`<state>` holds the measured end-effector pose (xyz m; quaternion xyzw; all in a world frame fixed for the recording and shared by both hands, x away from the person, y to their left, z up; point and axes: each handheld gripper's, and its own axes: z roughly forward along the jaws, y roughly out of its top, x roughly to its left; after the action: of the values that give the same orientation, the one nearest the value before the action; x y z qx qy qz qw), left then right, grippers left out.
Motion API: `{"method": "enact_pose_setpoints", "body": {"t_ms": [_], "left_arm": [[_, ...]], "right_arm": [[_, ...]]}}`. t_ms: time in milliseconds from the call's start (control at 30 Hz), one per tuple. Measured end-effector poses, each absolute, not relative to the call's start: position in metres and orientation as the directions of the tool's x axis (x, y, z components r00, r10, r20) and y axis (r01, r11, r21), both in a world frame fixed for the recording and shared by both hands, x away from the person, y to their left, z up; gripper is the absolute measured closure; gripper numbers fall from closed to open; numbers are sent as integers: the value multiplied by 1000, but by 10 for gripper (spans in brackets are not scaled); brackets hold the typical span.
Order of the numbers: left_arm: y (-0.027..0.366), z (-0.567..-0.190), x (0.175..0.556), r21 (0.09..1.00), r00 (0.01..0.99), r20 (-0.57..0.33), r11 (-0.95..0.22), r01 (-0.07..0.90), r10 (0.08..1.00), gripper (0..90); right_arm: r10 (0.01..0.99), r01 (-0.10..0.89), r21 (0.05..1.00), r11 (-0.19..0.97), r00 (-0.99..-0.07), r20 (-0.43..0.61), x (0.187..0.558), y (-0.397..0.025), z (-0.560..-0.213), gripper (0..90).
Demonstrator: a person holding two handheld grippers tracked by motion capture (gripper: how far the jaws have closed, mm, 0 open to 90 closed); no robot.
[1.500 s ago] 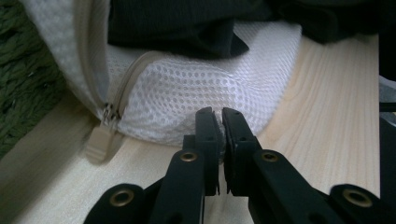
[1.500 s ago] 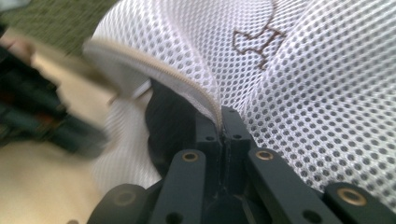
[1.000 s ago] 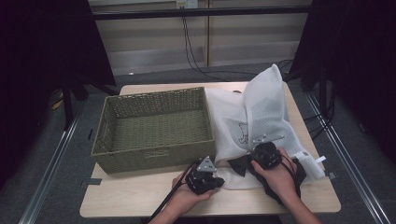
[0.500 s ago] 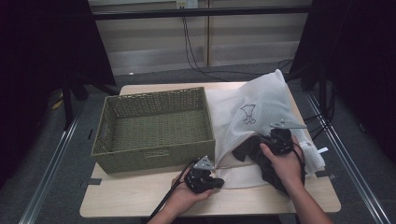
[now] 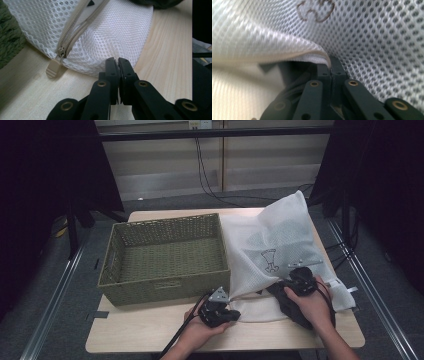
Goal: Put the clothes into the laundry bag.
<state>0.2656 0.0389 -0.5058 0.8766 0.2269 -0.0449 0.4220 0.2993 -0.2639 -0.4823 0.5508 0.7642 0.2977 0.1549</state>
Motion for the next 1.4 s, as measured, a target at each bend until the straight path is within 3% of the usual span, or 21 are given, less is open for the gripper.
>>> {"method": "enact_pose_setpoints", "body": {"t_ms": [100,233,300,400,433,500,633,800,900,1033,1400], "left_arm": [[39,-506,265,723,894,-268,-538,433,359,875],[40,-507,264,729,898,-274,-534,428,346,876],[40,-507,264,728,896,-273,-534,430,349,875],[40,-507,264,730,898,-273,-534,427,345,874],[41,-507,265,730,893,-266,-529,432,363,870],[41,-506,265,732,894,-246,-532,425,375,868],[44,-505,268,724,870,-238,-519,455,431,863],[42,-504,264,721,858,-219,-515,463,464,863],[42,-504,264,722,857,-220,-512,465,467,863],[42,-503,264,720,864,-216,-524,455,454,868],[45,-505,264,732,885,-222,-530,429,409,876]], "right_arm": [[949,748,646,152,-294,116,312,-262,-487,889],[950,713,693,-104,-135,282,340,-266,-496,890],[941,691,707,-151,-118,316,347,-267,-499,889],[942,676,725,-135,-140,306,349,-264,-499,888],[935,668,739,-93,-197,296,345,-262,-494,885],[932,658,750,-67,-227,282,340,-263,-489,884],[928,596,797,93,-343,148,298,-268,-451,878],[901,579,772,261,-434,21,258,-275,-433,879],[899,600,742,299,-438,-8,250,-277,-439,886],[904,711,618,336,-428,0,264,-278,-481,890],[961,708,681,190,-276,20,327,-270,-494,890]]}}
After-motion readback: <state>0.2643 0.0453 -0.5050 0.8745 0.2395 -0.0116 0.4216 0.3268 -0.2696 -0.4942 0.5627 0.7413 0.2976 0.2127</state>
